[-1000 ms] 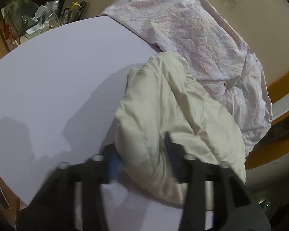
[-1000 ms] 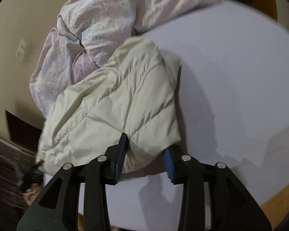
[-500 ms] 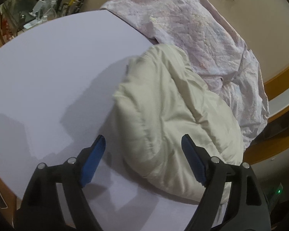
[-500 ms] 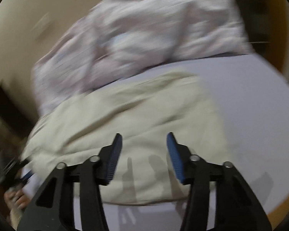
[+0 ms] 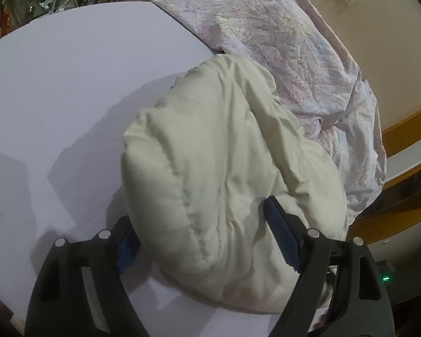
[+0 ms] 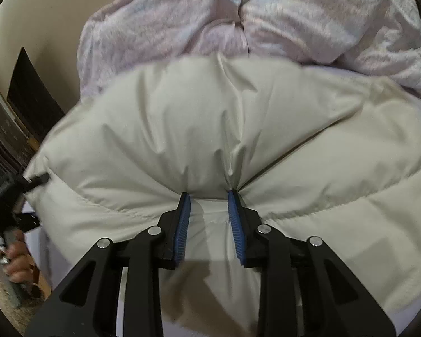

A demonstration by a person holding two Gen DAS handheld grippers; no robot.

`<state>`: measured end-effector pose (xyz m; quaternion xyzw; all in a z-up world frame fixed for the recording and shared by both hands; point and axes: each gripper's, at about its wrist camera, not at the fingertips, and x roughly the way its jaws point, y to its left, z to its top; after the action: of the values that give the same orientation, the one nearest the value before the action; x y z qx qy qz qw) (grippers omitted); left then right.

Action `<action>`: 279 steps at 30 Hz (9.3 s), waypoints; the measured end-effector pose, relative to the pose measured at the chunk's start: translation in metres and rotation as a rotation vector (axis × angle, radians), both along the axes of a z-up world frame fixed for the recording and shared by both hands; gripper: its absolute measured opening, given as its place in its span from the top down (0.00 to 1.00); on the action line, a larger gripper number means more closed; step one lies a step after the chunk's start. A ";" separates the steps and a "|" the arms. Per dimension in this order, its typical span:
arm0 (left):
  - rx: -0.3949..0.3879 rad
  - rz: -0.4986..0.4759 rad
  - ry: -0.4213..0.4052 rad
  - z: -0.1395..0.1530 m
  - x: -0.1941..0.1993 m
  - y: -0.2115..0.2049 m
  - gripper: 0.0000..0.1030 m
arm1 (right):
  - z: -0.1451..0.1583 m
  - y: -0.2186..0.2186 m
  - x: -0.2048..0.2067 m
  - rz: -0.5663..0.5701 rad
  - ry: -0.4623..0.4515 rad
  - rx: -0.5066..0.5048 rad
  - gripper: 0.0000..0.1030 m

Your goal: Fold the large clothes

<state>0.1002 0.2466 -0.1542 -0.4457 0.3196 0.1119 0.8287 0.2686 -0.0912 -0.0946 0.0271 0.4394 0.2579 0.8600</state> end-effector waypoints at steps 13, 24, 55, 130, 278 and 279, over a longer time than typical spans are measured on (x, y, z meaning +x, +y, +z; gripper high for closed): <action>-0.031 0.033 -0.069 0.003 0.012 0.007 0.46 | -0.018 0.008 -0.003 0.022 -0.034 -0.051 0.71; 0.031 -0.042 -0.195 0.057 0.014 -0.010 0.69 | -0.018 0.009 -0.005 0.017 -0.056 -0.057 0.71; 0.113 -0.486 -0.375 0.136 0.103 -0.214 0.67 | -0.010 -0.037 -0.015 0.014 -0.058 0.114 0.71; 0.503 -0.594 -0.057 0.085 0.163 -0.325 0.15 | -0.021 -0.193 -0.084 -0.283 -0.156 0.104 0.67; 0.727 -0.496 -0.079 0.048 0.242 -0.318 0.02 | -0.017 -0.202 0.119 -0.246 -0.167 0.105 0.65; 0.727 -0.497 -0.078 0.048 0.242 -0.318 0.02 | -0.016 -0.202 0.119 -0.247 -0.167 0.106 0.65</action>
<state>0.3421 -0.0711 -0.1066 -0.0389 0.3252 -0.0026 0.9448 0.3877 -0.2932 -0.1111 0.1046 0.3455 0.1745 0.9161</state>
